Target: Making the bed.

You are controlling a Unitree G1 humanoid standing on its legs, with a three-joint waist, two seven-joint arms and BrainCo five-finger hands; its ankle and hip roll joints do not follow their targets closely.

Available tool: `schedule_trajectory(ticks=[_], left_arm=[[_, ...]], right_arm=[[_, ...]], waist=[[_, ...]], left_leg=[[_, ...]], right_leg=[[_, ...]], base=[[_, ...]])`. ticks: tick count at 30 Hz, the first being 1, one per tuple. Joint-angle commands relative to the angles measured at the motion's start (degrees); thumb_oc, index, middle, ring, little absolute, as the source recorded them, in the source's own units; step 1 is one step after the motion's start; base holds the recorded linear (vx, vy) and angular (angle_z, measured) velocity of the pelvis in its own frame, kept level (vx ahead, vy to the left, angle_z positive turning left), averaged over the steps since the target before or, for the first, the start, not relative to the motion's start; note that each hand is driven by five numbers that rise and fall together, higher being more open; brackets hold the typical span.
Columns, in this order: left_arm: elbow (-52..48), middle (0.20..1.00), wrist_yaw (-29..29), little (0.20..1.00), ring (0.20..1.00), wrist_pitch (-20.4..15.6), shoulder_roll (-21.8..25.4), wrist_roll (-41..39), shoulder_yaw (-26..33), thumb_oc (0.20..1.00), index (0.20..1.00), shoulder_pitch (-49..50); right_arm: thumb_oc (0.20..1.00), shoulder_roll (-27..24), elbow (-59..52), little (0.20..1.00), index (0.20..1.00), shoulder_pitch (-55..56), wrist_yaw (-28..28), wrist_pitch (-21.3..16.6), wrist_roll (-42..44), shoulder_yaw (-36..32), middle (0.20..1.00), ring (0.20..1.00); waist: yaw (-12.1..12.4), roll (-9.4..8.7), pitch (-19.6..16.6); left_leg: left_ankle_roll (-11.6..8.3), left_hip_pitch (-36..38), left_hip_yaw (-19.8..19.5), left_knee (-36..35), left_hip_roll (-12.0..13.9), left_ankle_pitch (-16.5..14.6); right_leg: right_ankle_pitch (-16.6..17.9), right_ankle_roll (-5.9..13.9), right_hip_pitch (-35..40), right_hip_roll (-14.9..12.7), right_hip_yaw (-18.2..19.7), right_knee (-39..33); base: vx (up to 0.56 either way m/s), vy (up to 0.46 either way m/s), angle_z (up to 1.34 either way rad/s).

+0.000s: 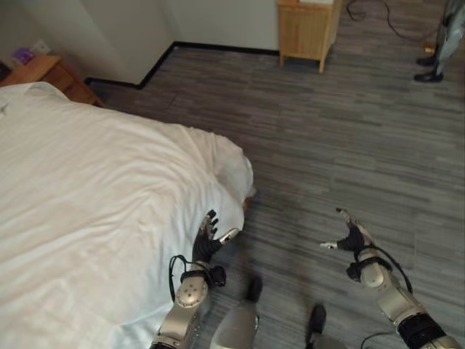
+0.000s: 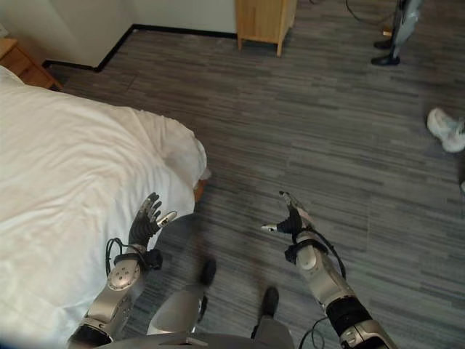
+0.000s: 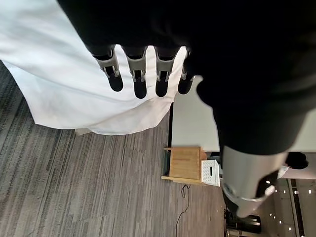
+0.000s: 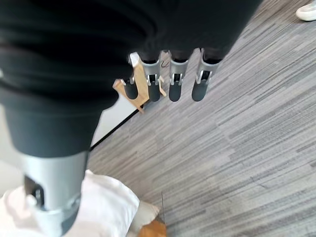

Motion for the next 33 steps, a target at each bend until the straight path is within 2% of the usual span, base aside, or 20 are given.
schedule_trajectory(ticks=[1,7,8,9,10,11,12,13,14,16,18,20,21,22,23,25,27,29,31,33], left_arm=[[-4.05,1.000,1.59,1.000,1.000,-4.18,0.91,-2.74,0.69,1.000,1.000,-0.71],[-5.46,1.000,2.27,1.000,1.000,-4.34,2.22,-3.21,2.07,1.000,1.000,-0.71],[-6.18,1.000,2.45,1.000,1.000,-3.66,3.32,-2.51,2.02,1.000,1.000,-0.79],[-6.19,1.000,2.45,1.000,1.000,-3.66,3.32,-2.51,2.01,1.000,1.000,-0.78],[-7.40,1.000,3.35,1.000,1.000,-2.83,4.36,-1.81,2.49,1.000,1.000,-0.96],[-7.42,1.000,3.36,1.000,1.000,-2.82,4.34,-1.81,2.50,1.000,1.000,-0.97],[-7.88,1.000,3.80,1.000,1.000,-2.39,5.36,-1.09,3.04,1.000,1.000,-1.53],[-7.88,1.000,3.81,1.000,1.000,-2.38,5.32,-1.07,3.05,1.000,1.000,-1.53],[-9.93,1.000,4.19,1.000,1.000,-2.21,6.49,-0.16,5.78,1.000,1.000,-1.71],[-11.21,1.000,5.10,1.000,1.000,-1.53,7.78,0.80,5.86,1.000,1.000,-3.06],[-11.80,1.000,4.68,1.000,1.000,-1.80,7.81,0.45,6.16,1.000,1.000,-2.59],[-11.82,1.000,3.78,1.000,1.000,-1.59,7.83,0.46,6.39,1.000,1.000,-1.56],[-11.83,1.000,3.76,1.000,1.000,-1.59,7.87,0.46,6.43,1.000,1.000,-1.48],[-11.19,1.000,3.24,1.000,1.000,-1.36,8.09,0.98,6.54,1.000,1.000,-1.13],[-10.21,1.000,2.76,1.000,1.000,-1.10,8.05,0.64,6.34,1.000,1.000,-1.55],[-9.74,1.000,2.45,1.000,1.000,-0.85,8.05,0.71,6.08,1.000,1.000,-1.61],[-9.74,1.000,2.24,1.000,1.000,-0.77,8.32,-0.11,6.43,1.000,1.000,-1.39],[-10.77,1.000,1.70,1.000,1.000,-0.81,8.92,-1.00,6.71,1.000,1.000,-1.88],[-11.69,1.000,1.09,1.000,1.000,-0.77,9.71,-0.59,6.64,1.000,1.000,-2.00],[-11.41,1.000,1.65,1.000,1.000,-0.66,9.32,-1.50,6.78,1.000,1.000,-2.99]], right_arm=[[1.000,0.10,-4.83,1.000,1.000,-3.45,-2.28,-3.19,-1.37,1.46,1.000,1.000],[1.000,1.49,-6.39,1.000,1.000,-3.49,-2.99,-3.38,-1.64,0.09,1.000,1.000],[1.000,2.27,-7.35,1.000,1.000,-2.42,-3.10,-3.38,-0.98,-0.92,1.000,1.000],[1.000,2.27,-7.36,1.000,1.000,-2.41,-3.10,-3.37,-0.98,-0.93,1.000,1.000],[1.000,3.30,-8.42,1.000,1.000,-0.93,-3.02,-3.32,0.42,-1.95,1.000,1.000],[1.000,3.27,-8.44,1.000,1.000,-0.94,-3.01,-3.30,0.42,-1.96,1.000,1.000],[1.000,3.87,-9.26,1.000,1.000,-0.08,-2.92,-3.38,1.66,-2.70,1.000,1.000],[1.000,3.83,-9.32,1.000,1.000,-0.06,-2.89,-3.35,1.67,-2.70,1.000,1.000],[1.000,0.35,-22.32,1.000,1.000,4.02,-0.46,-4.48,5.42,-10.10,1.000,1.000],[1.000,2.04,-26.99,1.000,1.000,5.70,0.31,-4.91,7.05,-9.96,1.000,1.000],[1.000,2.60,-27.01,1.000,1.000,7.77,1.36,-5.56,8.10,-9.88,1.000,1.000],[1.000,3.07,-24.85,1.000,1.000,8.05,1.39,-5.22,9.39,-9.93,1.000,1.000],[1.000,3.11,-24.74,1.000,1.000,8.02,1.36,-5.27,9.41,-9.84,1.000,1.000],[1.000,3.78,-23.21,1.000,1.000,8.11,1.15,-5.25,9.40,-9.50,1.000,1.000],[1.000,4.71,-22.83,1.000,1.000,8.36,1.50,-4.98,9.72,-9.07,1.000,1.000],[1.000,5.14,-22.21,1.000,1.000,8.55,1.40,-5.38,10.11,-8.68,1.000,1.000],[1.000,4.80,-21.48,1.000,1.000,7.68,1.35,-5.44,10.39,-7.78,1.000,1.000],[1.000,4.25,-21.26,1.000,1.000,5.98,0.96,-5.29,10.67,-6.72,1.000,1.000],[1.000,3.46,-20.07,1.000,1.000,4.01,0.52,-5.35,11.35,-6.51,1.000,1.000],[1.000,2.75,-18.52,1.000,1.000,1.99,0.49,-4.64,11.32,-6.29,1.000,1.000]], waist=[[3.37,0.44,-1.40],[5.15,-1.56,-2.73],[4.59,-2.33,-2.94],[4.62,-2.33,-2.98],[2.22,-2.73,-2.16],[2.29,-2.61,-2.33],[-0.12,-0.89,-1.87],[-0.11,-0.97,-1.87],[-2.83,-1.25,-1.44],[-4.35,-1.64,-0.59],[-6.30,-2.96,-0.76],[-7.25,-4.29,-1.36],[-7.35,-4.10,-1.43],[-7.57,-5.35,-1.98],[-6.89,-6.75,-3.03],[-6.18,-7.01,-3.64],[-5.04,-7.60,-3.74],[-2.59,-9.13,-1.18],[-0.42,-10.62,0.75],[1.36,-10.15,1.62]], left_leg=[[2.08,-3.02,3.93,0.61,-3.14,4.22],[3.40,-3.05,1.66,0.01,-3.82,4.72],[4.56,-0.30,1.70,-0.71,-3.46,3.96],[4.56,-0.35,1.72,-0.72,-3.44,3.97],[6.51,3.29,0.07,-1.64,-3.41,3.42],[6.49,3.04,0.09,-1.65,-3.27,3.56],[7.19,6.21,-2.23,-3.38,-1.12,3.40],[7.16,6.10,-2.18,-3.33,-1.21,3.36],[6.79,8.80,-2.68,-4.58,0.92,2.69],[6.14,9.79,-3.27,-4.58,2.13,1.93],[4.56,11.81,-3.70,-4.58,2.66,-0.77],[3.41,13.32,-4.03,-4.58,2.83,-2.44],[3.34,13.46,-4.14,-4.58,3.14,-2.68],[2.60,15.63,-4.50,-4.58,4.07,-5.18],[1.98,17.75,-5.45,-4.58,6.20,-7.14],[1.31,18.95,-5.72,-2.89,8.23,-6.67],[-0.34,14.97,-3.63,10.34,9.86,-4.06],[2.33,4.82,-3.69,26.05,7.29,1.77],[4.84,-3.28,-2.56,38.36,5.49,0.22],[5.29,-8.82,-1.48,39.25,4.49,-3.84]], right_leg=[[-8.25,1.61,6.04,3.23,-3.14,0.79],[-10.96,2.79,9.90,2.20,0.21,4.03],[-9.96,4.03,8.48,1.11,-0.24,12.82],[-9.96,4.02,8.41,1.12,-0.21,12.85],[-1.97,6.69,2.81,-0.04,1.44,27.47],[-1.78,6.69,2.53,0.10,1.50,27.46],[0.78,6.40,-3.28,2.05,3.60,38.05],[0.55,6.39,-3.61,1.95,3.68,38.57],[-0.70,5.41,-8.28,2.67,2.76,40.95],[-3.61,4.01,-12.84,4.33,-0.01,36.94],[-5.79,3.13,-14.08,5.50,-3.38,24.93],[-3.39,3.76,-14.36,5.54,-6.61,11.92],[-3.00,3.69,-13.73,5.93,-6.81,10.91],[0.05,4.32,-15.18,6.62,-7.90,4.16],[1.12,3.13,-12.87,7.38,-6.19,1.21],[1.34,2.41,-11.26,8.38,-5.12,1.38],[0.83,1.56,-7.47,8.55,-5.39,1.58],[0.48,-0.18,-4.37,7.45,-4.32,1.27],[-0.49,-0.95,-2.48,6.73,-2.38,0.87],[-2.08,-0.43,-0.97,6.32,-0.94,0.79]], base=[[0.21,0.080,-0.74],[0.37,0.121,-0.58],[0.25,0.058,-0.09],[0.49,0.135,-0.11],[0.24,0.081,-0.04],[0.45,0.169,0.01],[0.20,0.088,0.11],[0.44,0.104,0.15],[0.33,0.001,0.20],[0.38,-0.047,0.16],[0.45,-0.144,-0.13],[0.43,-0.132,0.07],[0.53,-0.159,0.24],[0.67,-0.225,0.24],[0.66,-0.222,0.15],[0.44,-0.190,0.39],[0.45,-0.204,0.54],[0.22,-0.127,0.15],[0.17,-0.051,-0.40],[0.26,0.087,-0.42]])
